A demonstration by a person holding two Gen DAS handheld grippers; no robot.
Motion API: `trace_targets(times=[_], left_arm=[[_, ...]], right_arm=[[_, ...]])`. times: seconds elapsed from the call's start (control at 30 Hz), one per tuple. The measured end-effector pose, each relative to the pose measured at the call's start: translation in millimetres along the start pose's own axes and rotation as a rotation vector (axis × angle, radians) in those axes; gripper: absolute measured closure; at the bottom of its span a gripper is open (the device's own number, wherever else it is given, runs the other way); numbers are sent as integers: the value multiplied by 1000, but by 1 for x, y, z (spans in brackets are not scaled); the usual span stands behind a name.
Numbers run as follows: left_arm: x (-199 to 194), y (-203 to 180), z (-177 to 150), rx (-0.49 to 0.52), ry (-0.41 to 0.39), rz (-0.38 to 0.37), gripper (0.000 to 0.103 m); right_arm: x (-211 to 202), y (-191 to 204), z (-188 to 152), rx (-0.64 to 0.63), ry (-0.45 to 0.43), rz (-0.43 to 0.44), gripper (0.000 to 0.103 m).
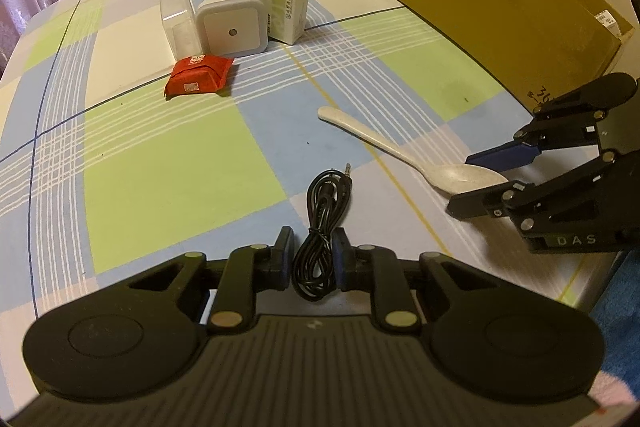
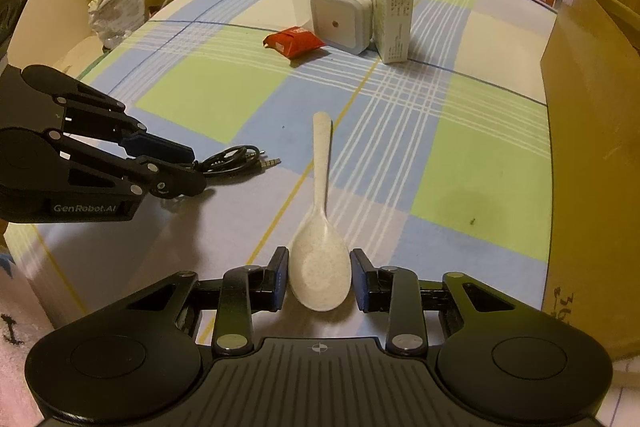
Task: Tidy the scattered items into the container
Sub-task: 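Lift the cable and spoon with both tools toward the cardboard box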
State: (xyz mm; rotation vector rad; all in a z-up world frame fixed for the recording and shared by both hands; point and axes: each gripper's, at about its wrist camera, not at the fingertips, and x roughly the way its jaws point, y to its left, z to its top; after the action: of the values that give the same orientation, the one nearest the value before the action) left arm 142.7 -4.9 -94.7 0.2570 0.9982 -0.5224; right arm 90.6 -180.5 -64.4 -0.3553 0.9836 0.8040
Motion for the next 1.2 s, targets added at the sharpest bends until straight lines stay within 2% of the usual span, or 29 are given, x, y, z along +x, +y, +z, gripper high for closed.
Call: trace_targets(times=[0.37, 0.53, 0.83, 0.9, 1.2], left_arm=[[-4, 1, 2, -10, -13, -1, 88], [2, -1, 3, 12, 13, 2, 87], [15, -6, 12, 39, 9, -1, 84], [15, -6, 14, 39, 14, -7, 89], [-4, -4, 16, -5, -5, -1, 91]], right_arm=[[-6, -2, 1, 13, -35, 6, 73], [-7, -2, 0, 18, -38, 7, 73], [-5, -7, 0, 36, -37, 11, 73], [-5, -8, 0, 41, -38, 12, 73], [-13, -7, 2, 38, -80, 14, 73]])
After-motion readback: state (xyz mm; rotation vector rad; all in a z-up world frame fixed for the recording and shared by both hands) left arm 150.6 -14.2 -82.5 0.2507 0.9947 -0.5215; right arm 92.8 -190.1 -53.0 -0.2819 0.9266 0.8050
